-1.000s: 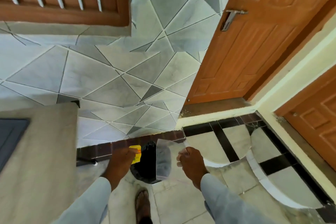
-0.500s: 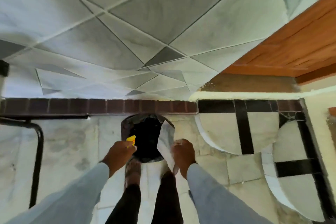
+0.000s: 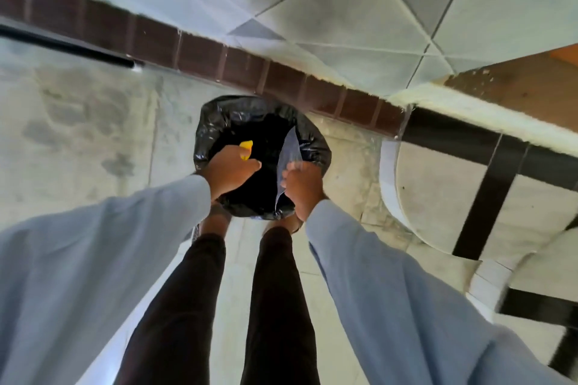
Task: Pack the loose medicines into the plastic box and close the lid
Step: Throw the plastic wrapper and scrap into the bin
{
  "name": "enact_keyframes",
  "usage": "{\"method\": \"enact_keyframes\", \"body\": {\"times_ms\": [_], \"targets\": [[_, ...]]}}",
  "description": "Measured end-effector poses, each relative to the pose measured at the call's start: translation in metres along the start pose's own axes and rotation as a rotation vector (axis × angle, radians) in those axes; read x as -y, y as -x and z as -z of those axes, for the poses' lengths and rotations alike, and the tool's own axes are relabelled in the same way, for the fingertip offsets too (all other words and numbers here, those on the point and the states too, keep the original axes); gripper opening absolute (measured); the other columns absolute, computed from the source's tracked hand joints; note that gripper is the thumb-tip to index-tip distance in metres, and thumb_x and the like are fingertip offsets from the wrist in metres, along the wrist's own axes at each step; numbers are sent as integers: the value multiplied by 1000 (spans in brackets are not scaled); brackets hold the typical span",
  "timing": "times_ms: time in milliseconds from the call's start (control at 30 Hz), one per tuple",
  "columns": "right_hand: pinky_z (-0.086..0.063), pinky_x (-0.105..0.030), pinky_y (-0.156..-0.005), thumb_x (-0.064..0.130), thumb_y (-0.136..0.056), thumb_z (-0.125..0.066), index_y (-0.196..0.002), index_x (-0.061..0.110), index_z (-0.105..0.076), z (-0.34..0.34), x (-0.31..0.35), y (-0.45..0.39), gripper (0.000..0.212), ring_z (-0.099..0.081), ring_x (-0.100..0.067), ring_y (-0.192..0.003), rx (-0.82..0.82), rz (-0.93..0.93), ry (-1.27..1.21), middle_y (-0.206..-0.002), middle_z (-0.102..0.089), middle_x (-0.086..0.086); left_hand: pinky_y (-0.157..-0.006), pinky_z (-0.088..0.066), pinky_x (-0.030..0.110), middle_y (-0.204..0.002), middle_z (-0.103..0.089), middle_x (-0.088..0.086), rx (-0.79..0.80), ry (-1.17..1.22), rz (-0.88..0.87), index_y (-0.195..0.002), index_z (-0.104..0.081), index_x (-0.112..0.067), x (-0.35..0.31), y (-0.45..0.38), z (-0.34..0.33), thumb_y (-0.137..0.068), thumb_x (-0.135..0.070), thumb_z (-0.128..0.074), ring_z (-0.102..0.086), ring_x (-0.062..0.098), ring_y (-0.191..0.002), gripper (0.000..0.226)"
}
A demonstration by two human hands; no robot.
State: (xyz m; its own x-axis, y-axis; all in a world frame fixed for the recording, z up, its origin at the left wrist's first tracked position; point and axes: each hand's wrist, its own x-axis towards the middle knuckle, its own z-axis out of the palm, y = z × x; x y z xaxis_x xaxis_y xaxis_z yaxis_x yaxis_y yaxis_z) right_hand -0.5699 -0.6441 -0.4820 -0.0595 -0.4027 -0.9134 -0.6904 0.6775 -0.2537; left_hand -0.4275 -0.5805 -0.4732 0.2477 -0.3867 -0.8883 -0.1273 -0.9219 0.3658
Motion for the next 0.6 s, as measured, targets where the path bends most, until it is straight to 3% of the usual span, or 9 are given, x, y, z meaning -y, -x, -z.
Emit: {"method": "enact_keyframes", "body": {"times_ms": [267, 433, 600], "targets": [[-48, -51, -99, 13, -85, -50, -123, 10, -55, -12, -15, -19, 38, -58, -35, -115, 117, -8, 93, -125, -60, -18, -102, -42, 36, -141, -48, 11, 25, -28, 21, -138, -44, -13, 19, -16, -25, -84, -33, -59, -50, 28, -125, 60], [-48, -51, -99, 13, -83, -50, -122, 9, -55, -9, -13, -7, 39, -58, -36, -115, 85, 31, 98, -125, -60, -19, -104, -43, 41, -137, -53, 10, -15, 10, -1, -135, -48, -15, 23, -1, -19, -86, -27, -59, -51, 26, -123, 52], [-51, -49, -96, 31, -72, -52, -118, 19, -59, 4, 11, 28, 48, -63, -30, -108, 48, 116, 49, -119, -65, -12, -101, -46, 41, -132, -57, 9, -64, -28, -107, -128, -54, -14, 4, 42, 10, -85, -25, -59, -54, 24, -118, 45]]}}
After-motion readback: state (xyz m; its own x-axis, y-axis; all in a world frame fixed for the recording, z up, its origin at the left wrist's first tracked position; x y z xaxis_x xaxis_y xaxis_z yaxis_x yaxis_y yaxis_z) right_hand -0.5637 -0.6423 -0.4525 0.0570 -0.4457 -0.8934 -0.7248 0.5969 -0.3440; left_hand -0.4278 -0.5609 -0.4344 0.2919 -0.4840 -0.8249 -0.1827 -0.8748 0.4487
